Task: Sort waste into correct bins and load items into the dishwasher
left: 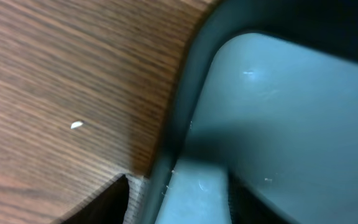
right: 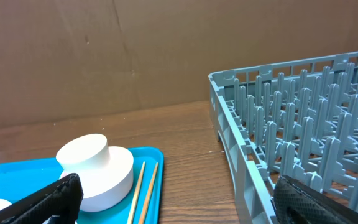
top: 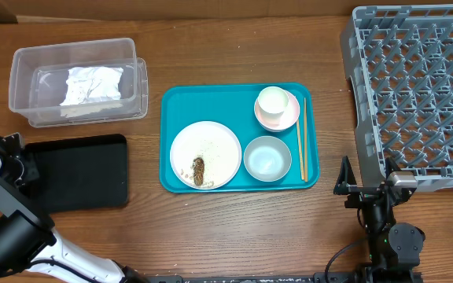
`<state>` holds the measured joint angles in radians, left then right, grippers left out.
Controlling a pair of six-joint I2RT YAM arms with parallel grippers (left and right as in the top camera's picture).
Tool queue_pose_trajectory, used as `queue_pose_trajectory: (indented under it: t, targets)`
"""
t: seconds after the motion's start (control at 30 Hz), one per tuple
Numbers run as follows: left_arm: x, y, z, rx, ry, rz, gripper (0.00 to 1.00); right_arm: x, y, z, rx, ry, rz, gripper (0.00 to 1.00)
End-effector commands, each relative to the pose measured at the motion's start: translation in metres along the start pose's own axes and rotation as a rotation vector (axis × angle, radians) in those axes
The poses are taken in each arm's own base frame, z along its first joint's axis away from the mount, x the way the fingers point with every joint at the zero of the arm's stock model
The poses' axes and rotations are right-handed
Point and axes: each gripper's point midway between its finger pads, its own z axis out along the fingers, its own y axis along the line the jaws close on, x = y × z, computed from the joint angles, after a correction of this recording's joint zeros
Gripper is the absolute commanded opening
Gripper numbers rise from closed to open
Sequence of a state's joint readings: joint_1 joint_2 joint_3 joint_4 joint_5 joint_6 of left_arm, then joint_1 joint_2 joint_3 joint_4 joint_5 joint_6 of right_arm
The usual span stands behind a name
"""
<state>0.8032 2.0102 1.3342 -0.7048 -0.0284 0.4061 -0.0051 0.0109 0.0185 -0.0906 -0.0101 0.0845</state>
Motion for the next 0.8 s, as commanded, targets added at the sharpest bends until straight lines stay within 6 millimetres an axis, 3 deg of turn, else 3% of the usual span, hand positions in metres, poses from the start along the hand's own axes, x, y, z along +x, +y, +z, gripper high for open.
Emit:
queue_pose_trajectory:
  t: [0.0, 0.1, 0.23, 0.43, 0.77]
  targets:
    - [-0.005, 0.003, 0.005, -0.005, -0.006, 0.041, 0.36, 0.001, -0.002, 0.0, 0.01, -0.005, -0.003, 1.0]
    - [-0.007, 0.01, 0.005, -0.042, -0.01, 0.04, 0.35, 0.001, -0.002, 0.0, 0.01, -0.005, -0.003, 1.0]
    - [-0.008, 0.014, 0.005, -0.061, -0.011, 0.073, 0.16, 0.001, -0.002, 0.0, 0.01, -0.005, -0.003, 1.0]
    - [-0.014, 0.016, 0.004, -0.072, -0.031, 0.157, 0.06, 0.001, -0.002, 0.0, 0.01, -0.005, -0.003, 1.0]
    - [-0.02, 0.017, 0.004, -0.078, -0.05, 0.31, 0.06, 0.001, -0.002, 0.0, 0.01, -0.005, -0.003, 1.0]
